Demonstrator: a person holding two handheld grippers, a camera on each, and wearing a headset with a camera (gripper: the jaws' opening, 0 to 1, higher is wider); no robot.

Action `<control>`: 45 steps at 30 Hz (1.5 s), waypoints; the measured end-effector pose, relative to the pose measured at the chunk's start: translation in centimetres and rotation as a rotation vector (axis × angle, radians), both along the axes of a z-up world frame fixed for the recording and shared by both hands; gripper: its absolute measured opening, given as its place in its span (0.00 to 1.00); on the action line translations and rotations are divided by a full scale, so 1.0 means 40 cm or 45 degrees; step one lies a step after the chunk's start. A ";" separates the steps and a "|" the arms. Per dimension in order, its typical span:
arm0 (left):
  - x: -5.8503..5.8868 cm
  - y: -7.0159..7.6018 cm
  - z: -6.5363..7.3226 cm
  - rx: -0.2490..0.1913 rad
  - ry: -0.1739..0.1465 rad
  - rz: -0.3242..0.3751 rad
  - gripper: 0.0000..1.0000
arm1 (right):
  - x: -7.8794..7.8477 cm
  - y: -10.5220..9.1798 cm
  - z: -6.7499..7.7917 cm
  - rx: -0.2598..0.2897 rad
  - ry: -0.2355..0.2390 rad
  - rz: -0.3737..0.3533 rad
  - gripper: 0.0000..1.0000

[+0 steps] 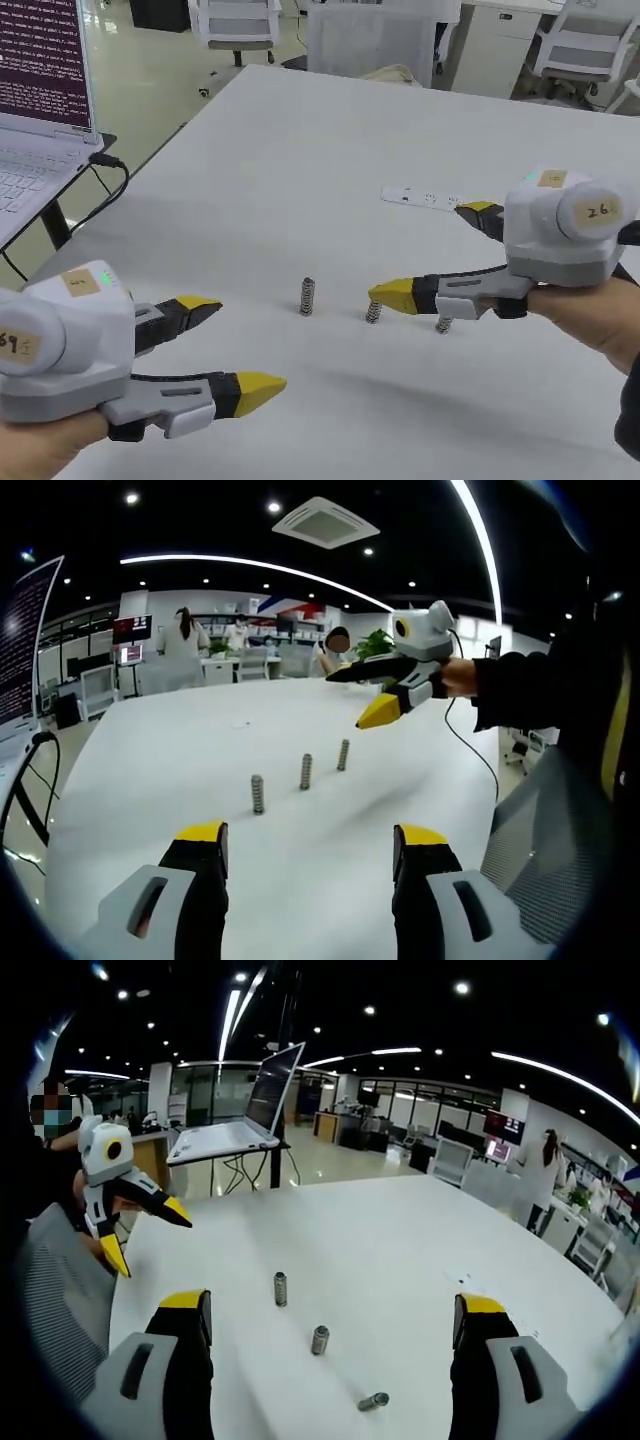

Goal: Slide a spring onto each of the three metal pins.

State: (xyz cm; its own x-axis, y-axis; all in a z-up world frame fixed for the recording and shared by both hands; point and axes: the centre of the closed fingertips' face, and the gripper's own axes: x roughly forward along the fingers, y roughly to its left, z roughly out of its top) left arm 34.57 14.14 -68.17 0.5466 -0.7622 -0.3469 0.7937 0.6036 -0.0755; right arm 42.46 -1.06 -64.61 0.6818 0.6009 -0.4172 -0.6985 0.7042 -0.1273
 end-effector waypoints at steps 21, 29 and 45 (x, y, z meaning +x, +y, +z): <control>-0.002 -0.016 0.021 -0.025 -0.020 -0.011 0.63 | -0.121 -0.074 -0.023 0.034 -0.006 -0.090 1.00; -0.003 -0.017 0.019 -0.025 -0.016 -0.008 0.63 | -0.152 -0.108 -0.062 0.064 0.030 -0.138 1.00; 0.026 -0.019 -0.033 -0.022 0.038 0.023 0.62 | -0.187 -0.130 -0.153 0.125 0.103 -0.223 0.99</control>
State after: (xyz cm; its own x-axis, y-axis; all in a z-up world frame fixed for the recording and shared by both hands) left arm 35.62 13.38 -69.49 0.5499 -0.7582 -0.3504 0.7799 0.6162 -0.1096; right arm 34.96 -6.26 -70.72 0.7464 0.5164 -0.4198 -0.5692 0.8222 -0.0005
